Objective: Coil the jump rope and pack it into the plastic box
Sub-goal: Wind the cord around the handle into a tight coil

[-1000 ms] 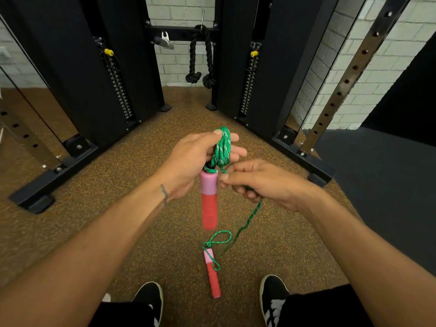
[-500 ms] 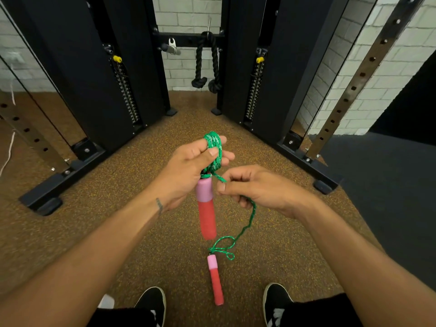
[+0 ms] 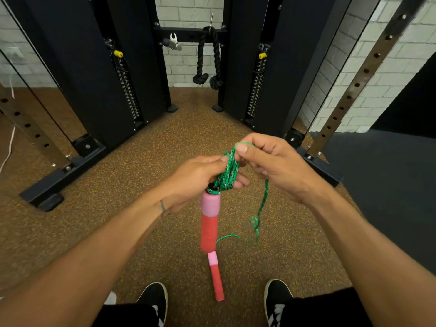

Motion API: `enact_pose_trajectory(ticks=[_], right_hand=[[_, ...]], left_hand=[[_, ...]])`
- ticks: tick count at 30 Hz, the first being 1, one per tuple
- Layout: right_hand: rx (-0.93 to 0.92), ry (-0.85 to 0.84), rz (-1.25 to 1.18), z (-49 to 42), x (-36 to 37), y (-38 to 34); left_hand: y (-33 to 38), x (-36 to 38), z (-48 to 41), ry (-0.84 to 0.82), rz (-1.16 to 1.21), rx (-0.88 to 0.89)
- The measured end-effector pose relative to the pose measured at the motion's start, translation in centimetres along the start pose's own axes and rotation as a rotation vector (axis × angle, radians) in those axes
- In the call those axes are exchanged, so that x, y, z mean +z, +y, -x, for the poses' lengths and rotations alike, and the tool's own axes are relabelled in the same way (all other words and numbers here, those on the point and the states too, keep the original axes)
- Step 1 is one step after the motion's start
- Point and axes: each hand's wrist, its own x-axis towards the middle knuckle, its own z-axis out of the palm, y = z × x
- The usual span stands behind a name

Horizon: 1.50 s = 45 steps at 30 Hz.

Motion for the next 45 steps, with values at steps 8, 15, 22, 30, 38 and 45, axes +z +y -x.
enact_pose_trajectory(ticks=[8,15,22,30,38,45], right_hand=[[0.017,0.084,-0.025,-0.3,-0.1,0.5],[0.095,0.181,0.029,-0.8,-0.6,1.7],[0.237,0.081,-0.035,-0.9,0.1,2.5],[0.380,0.047,-0.017,-1.2,1.1,2.7],[0.454,-0.090,-0.011,-0.4,1.8,1.7],[0.367,-0.104,0.052,-0.2,1.5,1.2]], left_hand=[[0.5,-0.2,0.4,-0.125,0.005,0.009],[0.3,0.0,0.3,-0.160,-0.001,0.059],[0.2,-0.2,0.4,-0.182,0.083,0.106],[0.3,-0.3,0.1,-0.028,0.150,0.183],[0.5,-0.2,-0.2,0.108,0.234,0.212],[0.7,-0.5,-0.3,0.177,0.203,0.184]])
